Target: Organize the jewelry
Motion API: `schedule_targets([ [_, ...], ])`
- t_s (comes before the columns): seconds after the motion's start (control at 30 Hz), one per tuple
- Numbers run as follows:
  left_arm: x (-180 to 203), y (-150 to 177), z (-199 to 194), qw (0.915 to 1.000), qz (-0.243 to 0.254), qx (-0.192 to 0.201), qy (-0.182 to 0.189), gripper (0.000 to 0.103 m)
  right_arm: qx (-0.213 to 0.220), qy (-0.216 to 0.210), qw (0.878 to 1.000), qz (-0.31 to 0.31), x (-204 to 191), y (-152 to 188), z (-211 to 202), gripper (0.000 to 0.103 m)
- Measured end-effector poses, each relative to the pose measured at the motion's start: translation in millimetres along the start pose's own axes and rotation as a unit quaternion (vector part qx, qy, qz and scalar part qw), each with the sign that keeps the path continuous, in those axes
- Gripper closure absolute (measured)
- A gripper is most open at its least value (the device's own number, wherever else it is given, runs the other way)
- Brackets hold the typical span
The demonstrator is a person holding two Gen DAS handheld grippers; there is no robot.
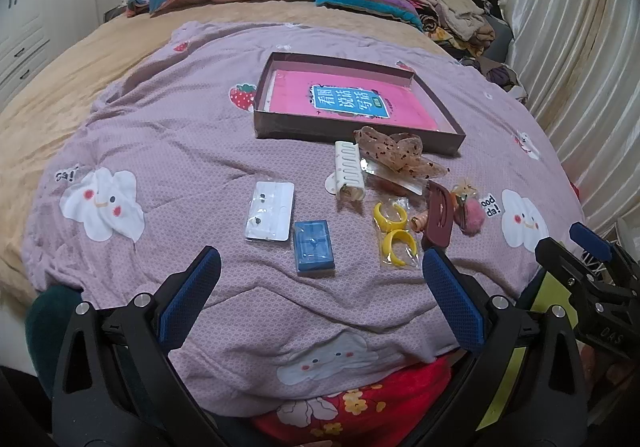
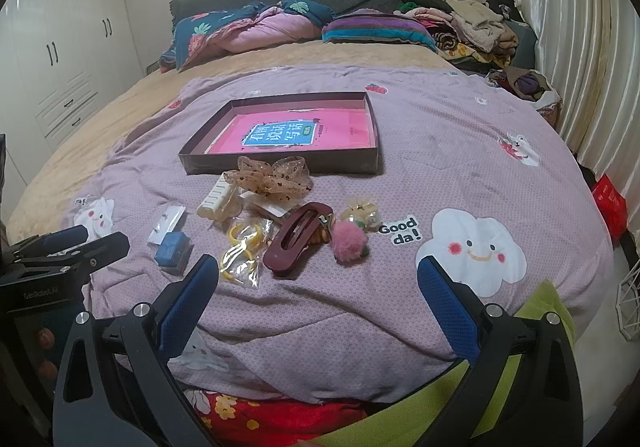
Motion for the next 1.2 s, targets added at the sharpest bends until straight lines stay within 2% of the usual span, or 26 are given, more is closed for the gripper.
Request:
schedule_targets([
  [1.2, 3.2, -4.3, -3.7, 1.0000, 0.003, 0.009, -0.001, 0.008, 0.002, 0.001, 1.000, 0.002, -0.9, -2.0, -0.6, 0.004],
])
Point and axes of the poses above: each gripper's, at about its wrist camera, not at the fingertips, and z roughly the way its jaws point, x to its right, y to its underside, the point moved 6 cm from there along z, roughly the way its jaws point, and after that the axes turned 2 degrees about z, right-handed, at the moved point
